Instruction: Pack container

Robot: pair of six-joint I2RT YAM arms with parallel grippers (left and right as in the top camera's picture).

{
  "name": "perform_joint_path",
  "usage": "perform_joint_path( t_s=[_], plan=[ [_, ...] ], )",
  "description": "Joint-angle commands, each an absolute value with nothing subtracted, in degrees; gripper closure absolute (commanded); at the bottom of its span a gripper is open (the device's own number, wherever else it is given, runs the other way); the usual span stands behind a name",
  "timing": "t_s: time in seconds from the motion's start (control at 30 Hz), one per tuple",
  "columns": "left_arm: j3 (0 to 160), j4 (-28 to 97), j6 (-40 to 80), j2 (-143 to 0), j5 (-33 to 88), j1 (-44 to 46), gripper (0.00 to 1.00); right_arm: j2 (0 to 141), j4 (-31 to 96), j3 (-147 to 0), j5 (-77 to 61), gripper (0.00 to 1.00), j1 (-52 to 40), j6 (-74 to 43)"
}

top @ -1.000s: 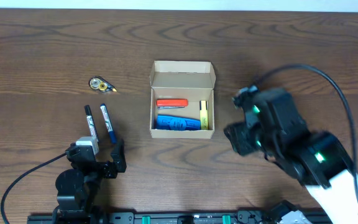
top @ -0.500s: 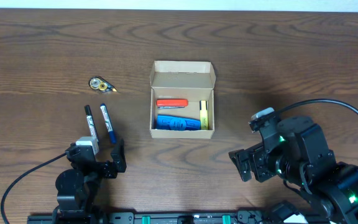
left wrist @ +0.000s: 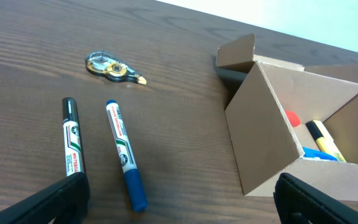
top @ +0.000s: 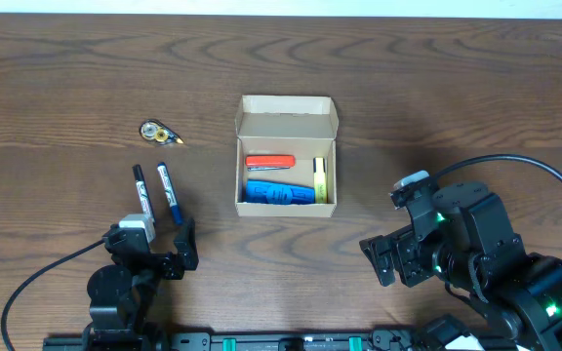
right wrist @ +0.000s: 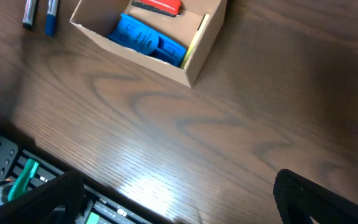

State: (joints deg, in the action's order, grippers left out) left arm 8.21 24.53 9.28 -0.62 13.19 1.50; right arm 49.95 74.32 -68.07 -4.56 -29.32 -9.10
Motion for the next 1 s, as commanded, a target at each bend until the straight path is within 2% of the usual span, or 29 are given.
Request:
perform_joint_path(
  t_s=[0.0,0.7,0.87,0.97],
  plan=[
    [7.1,24.6,10.1,-0.3,13.5,1.1,0.05,49.9,74.4,-67.7,-5.0,0.01,-28.9,-8.5],
    [7.8,23.4,10.2,-0.5,16.1,1.1,0.05,49.9,74.4,-67.7,-5.0,0.01,-28.9,-8.5],
    [13.2,26.3,9.2,-6.2,10.5,1.1,0.04,49.9,74.4,-67.7,-5.0,0.01,-28.9,-8.5],
    [19.9,27.4,9.2,-14.9,5.6,1.1,0.05,49.9,74.4,-67.7,-5.0,0.01,-28.9,-8.5]
  ],
)
